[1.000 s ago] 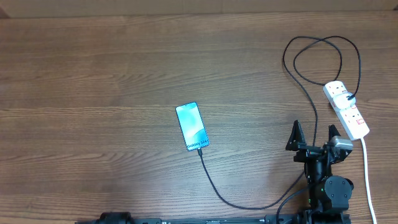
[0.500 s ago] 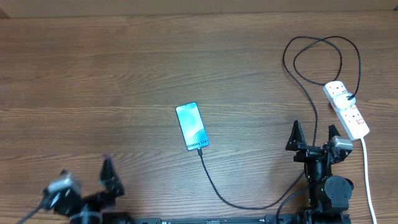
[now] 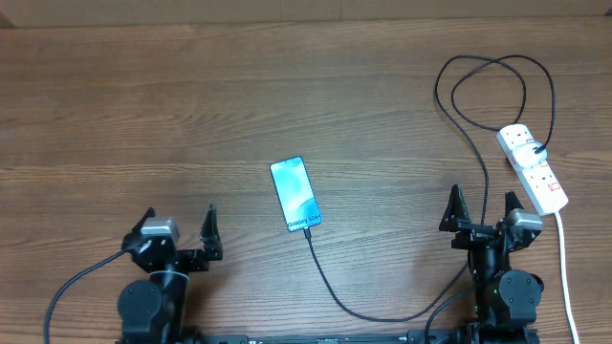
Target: Plug charger to phone and switch on socket
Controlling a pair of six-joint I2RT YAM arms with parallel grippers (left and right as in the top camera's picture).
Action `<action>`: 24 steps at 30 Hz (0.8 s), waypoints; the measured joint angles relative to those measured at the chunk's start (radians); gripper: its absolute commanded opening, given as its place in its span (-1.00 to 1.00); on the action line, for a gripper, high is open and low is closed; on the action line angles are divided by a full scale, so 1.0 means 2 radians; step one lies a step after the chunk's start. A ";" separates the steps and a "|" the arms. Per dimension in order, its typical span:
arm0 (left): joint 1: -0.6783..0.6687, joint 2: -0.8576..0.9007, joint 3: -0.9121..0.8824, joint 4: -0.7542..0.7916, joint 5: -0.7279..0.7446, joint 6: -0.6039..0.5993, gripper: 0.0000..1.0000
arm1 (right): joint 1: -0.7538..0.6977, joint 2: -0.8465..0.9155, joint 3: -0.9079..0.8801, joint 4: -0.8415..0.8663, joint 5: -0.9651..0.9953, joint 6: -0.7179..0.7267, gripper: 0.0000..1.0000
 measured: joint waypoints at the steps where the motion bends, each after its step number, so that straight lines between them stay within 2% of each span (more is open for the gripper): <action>1: 0.002 0.000 -0.014 0.013 0.004 0.002 0.99 | 0.000 0.000 0.000 0.000 0.000 0.000 0.99; 9: 0.036 0.000 -0.093 0.155 0.037 0.033 0.99 | -0.002 0.000 0.000 0.000 0.000 0.000 1.00; 17: 0.036 -0.001 -0.098 0.147 0.051 0.084 0.99 | -0.002 0.000 0.000 0.000 0.000 0.000 1.00; 24: 0.036 0.000 -0.098 0.149 0.051 0.090 1.00 | -0.002 0.000 0.000 0.000 0.000 0.000 1.00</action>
